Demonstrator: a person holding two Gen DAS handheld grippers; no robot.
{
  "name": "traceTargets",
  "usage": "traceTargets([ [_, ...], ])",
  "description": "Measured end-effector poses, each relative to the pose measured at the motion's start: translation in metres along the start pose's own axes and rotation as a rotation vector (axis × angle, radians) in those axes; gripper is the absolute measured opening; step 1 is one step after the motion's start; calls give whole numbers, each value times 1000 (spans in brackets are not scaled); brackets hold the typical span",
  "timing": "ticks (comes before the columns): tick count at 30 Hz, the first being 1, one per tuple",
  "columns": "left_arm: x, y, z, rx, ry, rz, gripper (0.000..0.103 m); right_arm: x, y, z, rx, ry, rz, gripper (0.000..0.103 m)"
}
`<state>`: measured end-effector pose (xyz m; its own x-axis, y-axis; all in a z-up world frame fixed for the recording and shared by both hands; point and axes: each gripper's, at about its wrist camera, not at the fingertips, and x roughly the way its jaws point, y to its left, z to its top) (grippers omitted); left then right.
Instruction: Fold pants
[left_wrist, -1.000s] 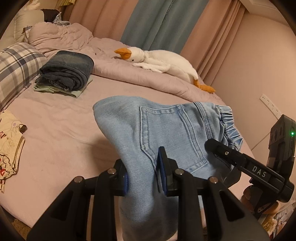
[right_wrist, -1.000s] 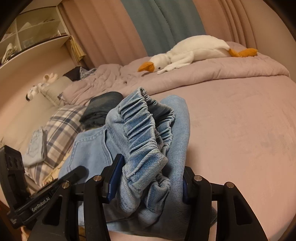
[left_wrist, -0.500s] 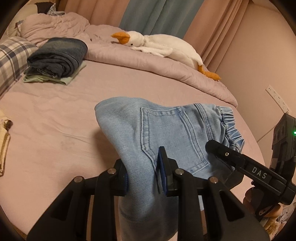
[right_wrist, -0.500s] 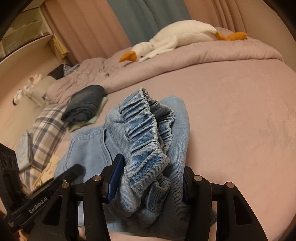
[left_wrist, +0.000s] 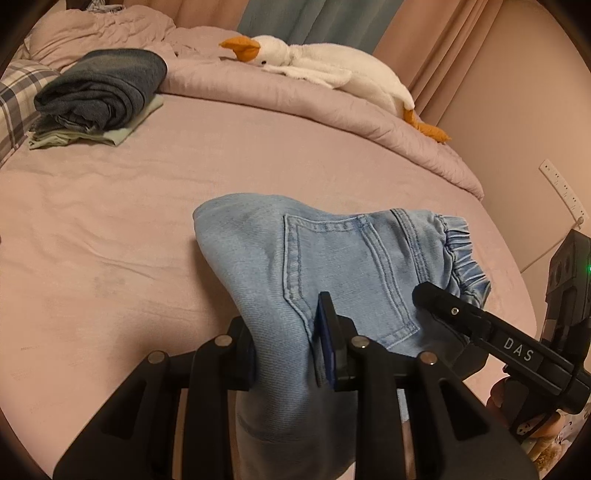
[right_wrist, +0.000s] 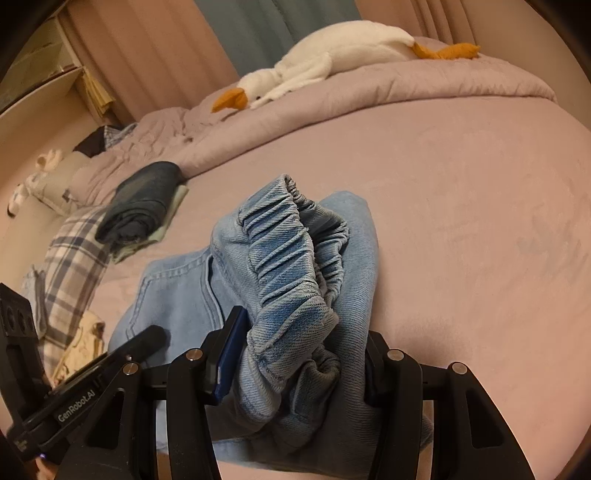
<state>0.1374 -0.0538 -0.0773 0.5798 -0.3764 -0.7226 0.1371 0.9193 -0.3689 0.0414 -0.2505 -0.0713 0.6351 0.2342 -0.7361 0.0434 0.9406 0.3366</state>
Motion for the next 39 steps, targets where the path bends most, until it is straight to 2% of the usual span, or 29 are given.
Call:
traceTargets([
  [4, 19, 4, -4, 0, 44, 27, 27, 14, -7, -3, 16, 36, -13, 54],
  [9, 25, 5, -8, 24, 53, 52, 29, 24, -10, -7, 16, 64, -39, 55],
  [12, 27, 7, -9, 16, 66, 68, 34, 25, -14, -8, 21, 79, -46, 57],
  [18, 16, 3, -16, 43, 45, 135, 39, 21, -16, -8, 10, 92, -69, 63],
  [19, 10, 3, -16, 47, 39, 142, 40, 19, -17, -8, 11, 92, -80, 67],
  [21, -1, 2, -17, 47, 26, 145, 47, 15, -17, -9, 4, 87, -109, 70],
  [23, -14, 1, -16, 47, -11, 143, 71, 8, -16, -8, -8, 66, -133, 71],
  [24, -22, 0, -16, 50, -34, 144, 76, 4, -16, -8, -15, 52, -145, 72],
  [26, -42, -4, -17, 65, -89, 147, 86, -5, -14, -8, -30, 17, -161, 83],
  [27, -52, -7, -17, 72, -110, 149, 88, -14, -12, -8, -43, -13, -169, 85],
  [29, -64, -10, -18, 78, -133, 157, 98, -28, -7, -8, -68, -58, -177, 87],
  [34, -93, -14, -25, 79, -198, 150, 102, -52, 8, -10, -132, -131, -180, 95],
  [39, -109, -20, -36, 78, -210, 155, 102, -68, 23, -15, -183, -174, -166, 95],
])
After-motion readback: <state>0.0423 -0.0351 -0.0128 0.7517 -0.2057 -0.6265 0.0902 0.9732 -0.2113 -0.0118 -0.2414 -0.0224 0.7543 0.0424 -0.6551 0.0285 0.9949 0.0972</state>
